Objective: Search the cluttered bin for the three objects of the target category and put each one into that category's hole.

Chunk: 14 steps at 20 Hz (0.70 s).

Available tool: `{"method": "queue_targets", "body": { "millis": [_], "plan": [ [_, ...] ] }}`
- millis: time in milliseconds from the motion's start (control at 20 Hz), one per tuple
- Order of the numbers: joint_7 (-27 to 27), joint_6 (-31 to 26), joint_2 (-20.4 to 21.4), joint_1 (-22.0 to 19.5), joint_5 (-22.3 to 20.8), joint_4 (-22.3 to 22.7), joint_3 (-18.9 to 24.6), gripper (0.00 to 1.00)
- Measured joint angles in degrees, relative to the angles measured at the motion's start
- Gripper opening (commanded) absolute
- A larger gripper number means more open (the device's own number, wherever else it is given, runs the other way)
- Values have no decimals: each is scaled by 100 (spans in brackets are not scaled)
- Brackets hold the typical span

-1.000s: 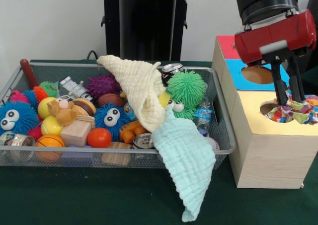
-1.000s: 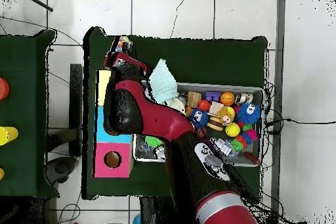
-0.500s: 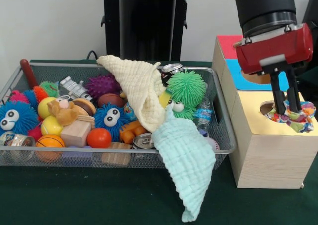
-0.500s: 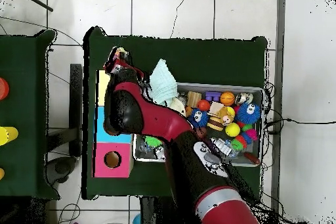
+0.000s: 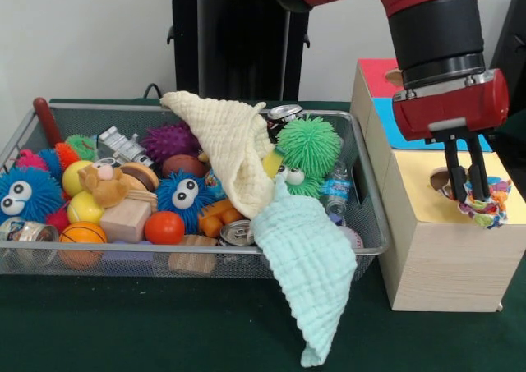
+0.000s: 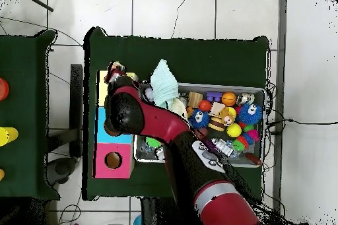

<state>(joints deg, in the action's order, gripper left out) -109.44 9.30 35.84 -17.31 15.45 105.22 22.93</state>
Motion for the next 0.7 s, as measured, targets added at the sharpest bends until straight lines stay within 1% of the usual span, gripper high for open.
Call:
{"method": "queue_targets", "body": {
  "millis": [300,700],
  "plan": [
    [0,-327,-34,22,59,0,0,0],
    [0,-458,-34,22,115,2,0,0]
  ]
}}
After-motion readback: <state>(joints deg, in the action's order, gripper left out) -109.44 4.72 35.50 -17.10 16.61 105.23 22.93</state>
